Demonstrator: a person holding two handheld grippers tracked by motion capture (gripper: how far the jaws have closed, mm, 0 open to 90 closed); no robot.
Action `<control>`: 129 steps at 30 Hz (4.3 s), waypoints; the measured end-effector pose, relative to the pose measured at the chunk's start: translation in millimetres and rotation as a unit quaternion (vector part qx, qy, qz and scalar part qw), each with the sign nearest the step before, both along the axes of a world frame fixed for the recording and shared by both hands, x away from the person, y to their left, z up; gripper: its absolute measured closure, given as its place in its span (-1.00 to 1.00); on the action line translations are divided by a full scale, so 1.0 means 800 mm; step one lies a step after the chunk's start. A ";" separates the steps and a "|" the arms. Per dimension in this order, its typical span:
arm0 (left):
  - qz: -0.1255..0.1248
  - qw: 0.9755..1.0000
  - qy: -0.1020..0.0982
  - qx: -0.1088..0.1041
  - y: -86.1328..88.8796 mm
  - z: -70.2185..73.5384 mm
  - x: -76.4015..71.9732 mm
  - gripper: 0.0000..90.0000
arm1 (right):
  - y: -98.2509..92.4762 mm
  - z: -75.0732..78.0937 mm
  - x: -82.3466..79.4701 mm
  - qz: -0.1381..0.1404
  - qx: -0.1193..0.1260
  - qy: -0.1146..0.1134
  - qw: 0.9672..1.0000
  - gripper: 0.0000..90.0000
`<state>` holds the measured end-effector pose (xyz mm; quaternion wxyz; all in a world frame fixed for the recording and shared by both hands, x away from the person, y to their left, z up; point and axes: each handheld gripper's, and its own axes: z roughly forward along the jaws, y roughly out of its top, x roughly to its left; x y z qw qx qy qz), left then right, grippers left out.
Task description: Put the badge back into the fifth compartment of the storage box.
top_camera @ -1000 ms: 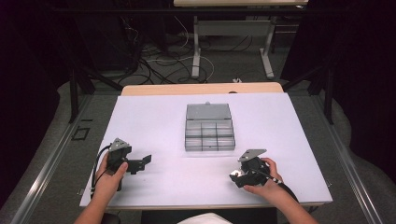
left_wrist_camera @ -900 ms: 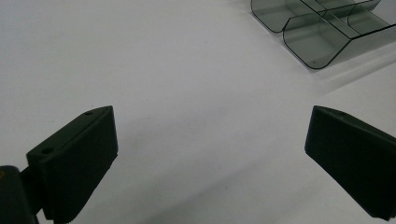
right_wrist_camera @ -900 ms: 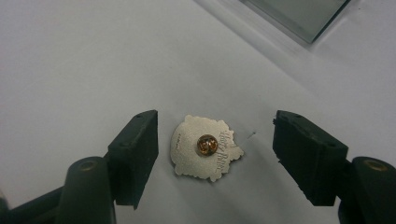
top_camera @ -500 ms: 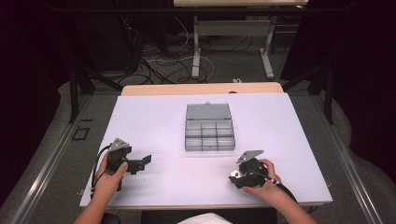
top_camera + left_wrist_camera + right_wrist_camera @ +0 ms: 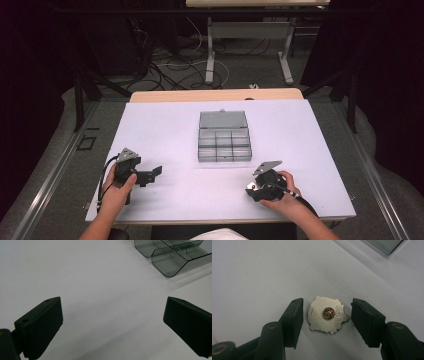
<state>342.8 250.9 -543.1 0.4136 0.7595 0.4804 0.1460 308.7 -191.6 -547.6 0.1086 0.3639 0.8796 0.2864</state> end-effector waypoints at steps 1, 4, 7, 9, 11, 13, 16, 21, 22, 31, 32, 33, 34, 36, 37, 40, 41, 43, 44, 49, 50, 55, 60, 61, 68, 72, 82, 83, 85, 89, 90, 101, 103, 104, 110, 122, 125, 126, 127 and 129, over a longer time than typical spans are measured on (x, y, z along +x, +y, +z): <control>0.000 1.000 0.000 0.000 0.000 0.000 0.000 -0.94 | 0.000 0.000 -0.001 -0.004 0.001 0.003 1.000 -0.02; 0.000 1.000 0.000 0.000 0.000 0.000 0.000 -0.94 | 0.000 0.000 0.000 -0.005 0.003 -0.001 1.000 0.03; 0.000 1.000 0.000 0.000 0.000 0.000 0.000 -0.94 | 0.000 -0.001 0.000 -0.005 0.006 -0.005 1.000 0.07; 0.000 1.000 0.000 0.000 0.000 0.000 0.000 -0.94 | -0.001 0.000 0.000 -0.004 0.004 -0.003 1.000 0.12; 0.000 1.000 0.000 0.000 0.000 0.000 0.000 -0.94 | -0.001 0.000 0.000 -0.003 0.004 -0.003 1.000 0.12; 0.000 1.000 0.000 0.000 0.000 0.000 0.000 -0.94 | -0.001 0.000 0.000 -0.002 0.004 -0.002 1.000 0.13; 0.000 1.000 0.000 0.000 0.000 0.000 0.000 -0.94 | -0.001 0.000 0.001 -0.002 0.004 -0.002 1.000 0.13; 0.002 1.000 -0.002 -0.001 -0.001 -0.001 0.000 -0.94 | -0.001 0.000 0.001 -0.002 0.005 -0.001 1.000 0.13; 0.003 1.000 -0.003 -0.002 -0.001 -0.001 0.000 -0.94 | -0.001 0.000 0.001 -0.002 0.005 -0.001 1.000 0.13; 0.002 1.000 -0.002 -0.001 -0.001 -0.001 0.000 -0.94 | -0.003 0.001 0.002 0.003 0.007 0.004 1.000 0.13; 0.002 1.000 -0.002 -0.001 -0.001 -0.001 0.000 -0.94 | -0.003 0.001 0.003 0.005 0.009 0.004 1.000 0.13; 0.002 1.000 -0.002 -0.001 -0.001 -0.001 0.001 -0.94 | -0.003 0.001 0.003 0.005 0.009 0.004 1.000 0.13; 0.002 1.000 -0.002 -0.001 -0.001 -0.001 0.001 -0.94 | -0.003 0.000 0.001 -0.003 0.013 0.004 1.000 0.13; 0.002 1.000 -0.002 -0.001 -0.001 -0.001 0.001 -0.94 | -0.003 0.001 0.002 -0.003 0.012 0.005 1.000 0.13; 0.002 1.000 -0.002 -0.001 -0.001 -0.001 0.001 -0.94 | -0.004 0.002 0.002 -0.002 0.011 0.009 1.000 0.13; 0.002 1.000 -0.002 -0.001 -0.001 -0.001 0.001 -0.94 | -0.004 0.002 0.002 -0.004 0.013 0.009 1.000 0.13; 0.002 1.000 -0.002 -0.001 -0.001 -0.001 0.001 -0.94 | -0.004 0.001 0.002 -0.004 0.014 0.009 1.000 0.13; 0.002 1.000 -0.001 -0.001 -0.001 -0.001 0.001 -0.94 | -0.004 0.002 0.002 -0.004 0.013 0.010 1.000 0.13; 0.002 1.000 -0.001 -0.001 -0.001 -0.001 0.001 -0.94 | -0.005 0.002 0.002 -0.002 0.013 0.010 1.000 0.13; 0.002 1.000 -0.002 -0.001 -0.001 -0.001 0.001 -0.94 | -0.004 0.003 0.001 -0.001 0.014 0.009 1.000 0.13; 0.002 1.000 -0.002 -0.001 -0.001 -0.001 0.001 -0.94 | -0.005 0.003 0.001 0.001 0.014 0.005 1.000 0.13; -0.001 1.000 -0.001 0.003 0.000 -0.001 0.001 -0.94 | -0.004 0.004 0.001 -0.002 0.021 -0.008 1.000 0.14; -0.001 1.000 0.000 0.004 0.000 -0.001 0.001 -0.94 | -0.005 0.004 0.002 0.001 0.024 -0.012 1.000 0.14; 0.001 1.000 0.000 0.001 0.000 -0.001 0.001 -0.94 | -0.005 0.006 0.002 0.002 0.023 -0.009 1.000 0.14; 0.000 1.000 0.000 0.001 0.000 -0.001 0.001 -0.94 | -0.007 0.009 0.002 -0.005 0.029 -0.005 1.000 0.19; 0.001 1.000 -0.001 0.000 -0.001 -0.001 0.001 -0.94 | -0.007 0.008 0.001 -0.009 0.030 0.000 1.000 0.19; 0.001 1.000 0.000 0.002 0.000 -0.001 0.001 -0.94 | -0.008 0.009 0.003 -0.005 0.039 -0.010 0.999 0.20; -0.001 1.000 0.000 0.004 0.000 -0.001 0.001 -0.94 | -0.008 0.011 0.003 -0.005 0.035 -0.006 0.999 0.19; -0.001 1.000 0.000 0.004 0.000 -0.001 0.001 -0.94 | -0.008 0.011 0.002 -0.009 0.037 -0.008 0.999 0.19; -0.002 1.000 0.000 0.004 0.000 -0.001 0.001 -0.94 | -0.009 0.012 0.003 -0.006 0.042 -0.014 0.999 0.19; -0.001 1.000 0.000 0.004 0.000 -0.001 0.001 -0.94 | -0.009 0.012 0.003 -0.006 0.043 -0.014 0.999 0.19; -0.001 1.000 0.002 0.003 -0.001 -0.001 0.001 -0.94 | -0.014 0.022 0.004 -0.011 0.050 -0.018 0.999 0.19; 0.000 1.000 0.002 0.002 -0.001 -0.001 0.001 -0.94 | -0.015 0.024 0.005 -0.016 0.052 -0.017 0.998 0.19; -0.001 1.000 0.002 0.003 -0.001 -0.001 0.001 -0.94 | -0.017 0.025 0.006 -0.013 0.053 -0.016 0.998 0.20; -0.002 1.000 0.003 0.006 0.000 -0.001 0.001 -0.94 | -0.021 0.032 0.009 -0.021 0.056 -0.023 0.998 0.19; -0.002 1.000 0.004 0.004 0.000 -0.001 0.001 -0.94 | -0.029 0.040 0.019 -0.042 0.074 -0.027 0.996 0.19; -0.002 1.000 0.004 0.004 0.000 -0.001 0.001 -0.94 | -0.032 0.042 0.022 -0.044 0.075 -0.029 0.996 0.19; -0.002 1.000 0.004 0.004 0.000 -0.001 0.001 -0.94 | -0.032 0.043 0.022 -0.048 0.077 -0.026 0.996 0.19; -0.002 1.000 0.004 0.004 0.000 -0.001 0.001 -0.94 | -0.033 0.044 0.024 -0.047 0.074 -0.028 0.996 0.20; -0.002 1.000 0.004 0.004 0.000 -0.001 0.001 -0.94 | -0.034 0.046 0.026 -0.048 0.076 -0.030 0.995 0.19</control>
